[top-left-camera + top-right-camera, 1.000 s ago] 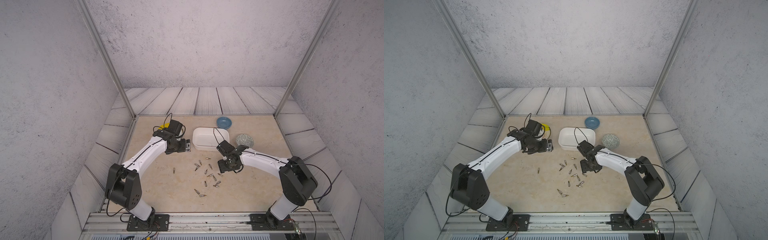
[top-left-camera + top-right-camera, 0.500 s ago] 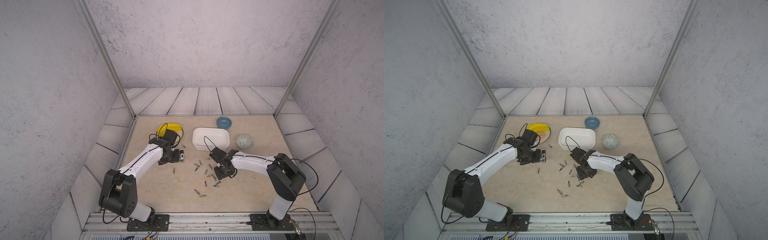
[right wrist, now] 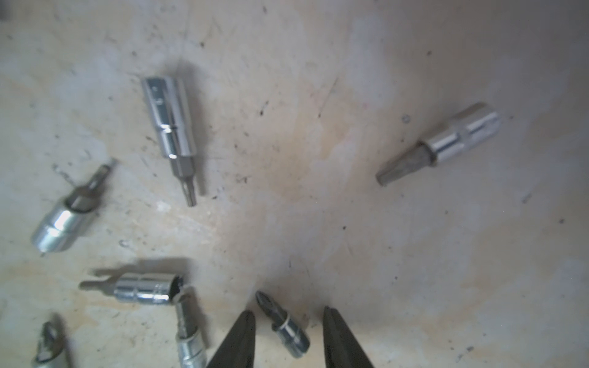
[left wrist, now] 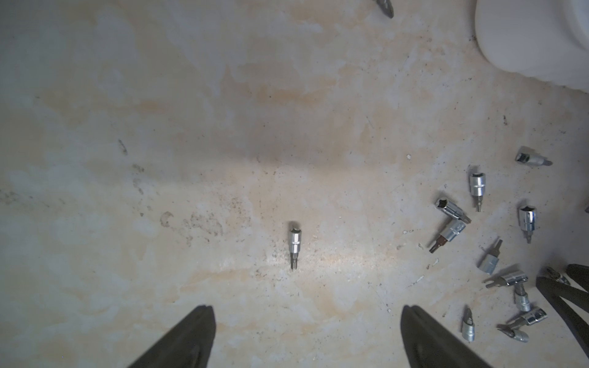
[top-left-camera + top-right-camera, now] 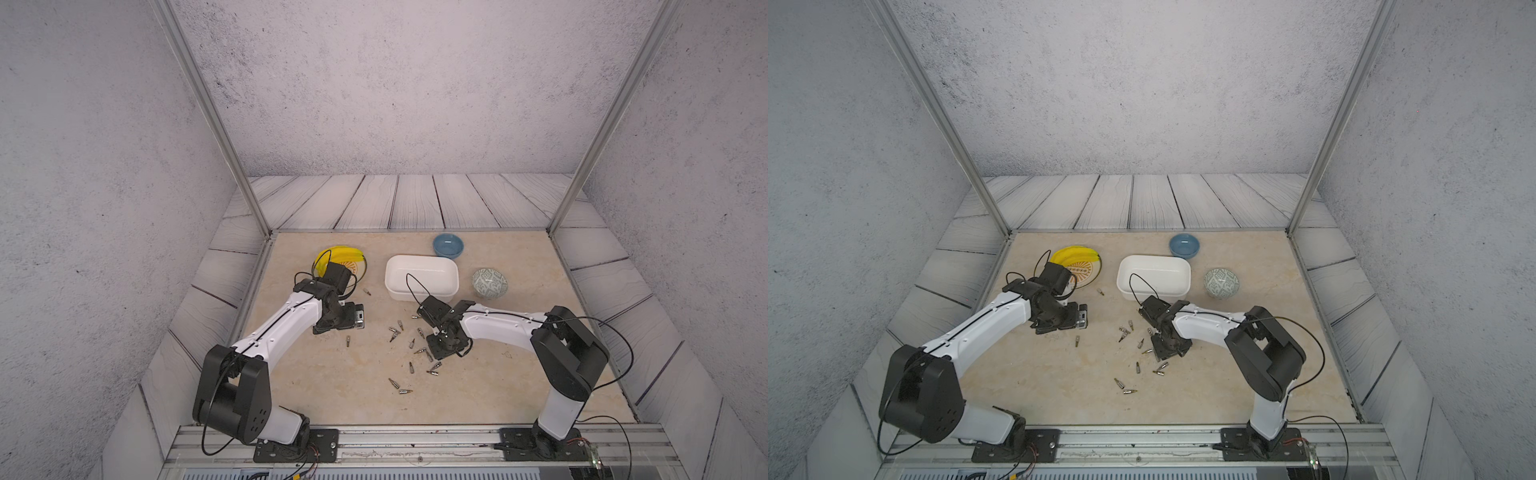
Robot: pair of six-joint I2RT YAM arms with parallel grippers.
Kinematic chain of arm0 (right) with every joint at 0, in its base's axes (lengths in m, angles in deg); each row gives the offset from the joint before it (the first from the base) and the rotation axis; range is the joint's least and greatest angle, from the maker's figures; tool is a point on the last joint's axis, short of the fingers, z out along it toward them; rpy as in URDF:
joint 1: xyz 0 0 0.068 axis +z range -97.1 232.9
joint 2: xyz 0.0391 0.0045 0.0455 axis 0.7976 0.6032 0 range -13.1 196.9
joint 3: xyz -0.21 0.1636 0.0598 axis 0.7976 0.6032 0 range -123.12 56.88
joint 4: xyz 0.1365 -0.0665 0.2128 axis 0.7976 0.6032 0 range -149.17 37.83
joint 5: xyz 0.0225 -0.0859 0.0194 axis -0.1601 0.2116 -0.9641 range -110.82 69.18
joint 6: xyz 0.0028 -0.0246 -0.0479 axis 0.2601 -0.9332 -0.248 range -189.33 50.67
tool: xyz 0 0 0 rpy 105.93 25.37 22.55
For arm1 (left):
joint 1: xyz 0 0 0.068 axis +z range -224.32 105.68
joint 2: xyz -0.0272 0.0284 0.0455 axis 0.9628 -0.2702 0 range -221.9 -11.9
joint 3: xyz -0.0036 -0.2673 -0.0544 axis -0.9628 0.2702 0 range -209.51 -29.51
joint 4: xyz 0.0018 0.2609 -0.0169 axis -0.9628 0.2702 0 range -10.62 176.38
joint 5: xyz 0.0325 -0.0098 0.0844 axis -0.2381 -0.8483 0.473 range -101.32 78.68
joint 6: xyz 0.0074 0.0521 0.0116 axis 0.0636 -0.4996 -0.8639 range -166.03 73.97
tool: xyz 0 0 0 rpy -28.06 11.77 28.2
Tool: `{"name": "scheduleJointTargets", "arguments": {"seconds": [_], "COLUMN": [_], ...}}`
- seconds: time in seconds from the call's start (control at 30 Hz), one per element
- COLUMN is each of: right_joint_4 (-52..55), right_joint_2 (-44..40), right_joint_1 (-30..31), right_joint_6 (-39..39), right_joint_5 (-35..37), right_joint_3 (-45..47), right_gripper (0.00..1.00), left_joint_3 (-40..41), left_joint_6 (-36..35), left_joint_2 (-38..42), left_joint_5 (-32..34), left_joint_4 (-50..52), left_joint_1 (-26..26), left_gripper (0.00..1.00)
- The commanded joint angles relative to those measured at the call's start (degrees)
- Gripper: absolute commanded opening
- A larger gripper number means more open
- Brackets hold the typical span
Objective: Put the bit on the desktop into the storage box
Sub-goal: Pick up the screwdriver bit from the center of the board.
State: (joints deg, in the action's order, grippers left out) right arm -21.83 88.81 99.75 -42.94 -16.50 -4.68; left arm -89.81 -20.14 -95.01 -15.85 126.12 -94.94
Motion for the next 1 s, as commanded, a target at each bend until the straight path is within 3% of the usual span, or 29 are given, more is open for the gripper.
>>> {"name": "scheduleJointTargets", "arguments": {"seconds": [0.0,0.27,0.43,0.57,0.8,0.97], "right_joint_4": [0.73,1.02,1.94,3.13,8.51,14.05], "right_joint_2": [1.82,2.85,2.83,1.91,-2.75,-5.74], "right_joint_1": [0.31,0.26,0.35,0.31,0.26,0.26], "right_joint_6": [0.19,0.11,-0.07,-0.29,-1.29,-3.39], "right_joint_5": [-0.62,-1.77,-1.64,-0.66,2.09,5.24], "right_joint_3": [0.63,0.48,-0.27,-1.41,-6.72,-15.44], "right_gripper": [0.37,0.19,0.14,0.00,0.00,0.00], "left_joint_3": [0.59,0.44,0.12,0.79,1.10,1.47], "left_joint_6": [-0.31,-0.21,-0.32,-0.06,0.03,0.69], "left_joint_2": [-0.74,-2.60,-4.66,-5.59,-7.58,-10.11], "left_joint_5": [-0.49,-0.53,0.66,0.66,1.87,2.68], "left_joint_4": [0.64,1.19,2.47,2.01,1.42,-0.19], "left_joint_1": [0.58,0.58,0.50,0.50,0.15,-0.03], "left_gripper": [0.96,0.96,0.95,0.93,0.86,0.83]}}
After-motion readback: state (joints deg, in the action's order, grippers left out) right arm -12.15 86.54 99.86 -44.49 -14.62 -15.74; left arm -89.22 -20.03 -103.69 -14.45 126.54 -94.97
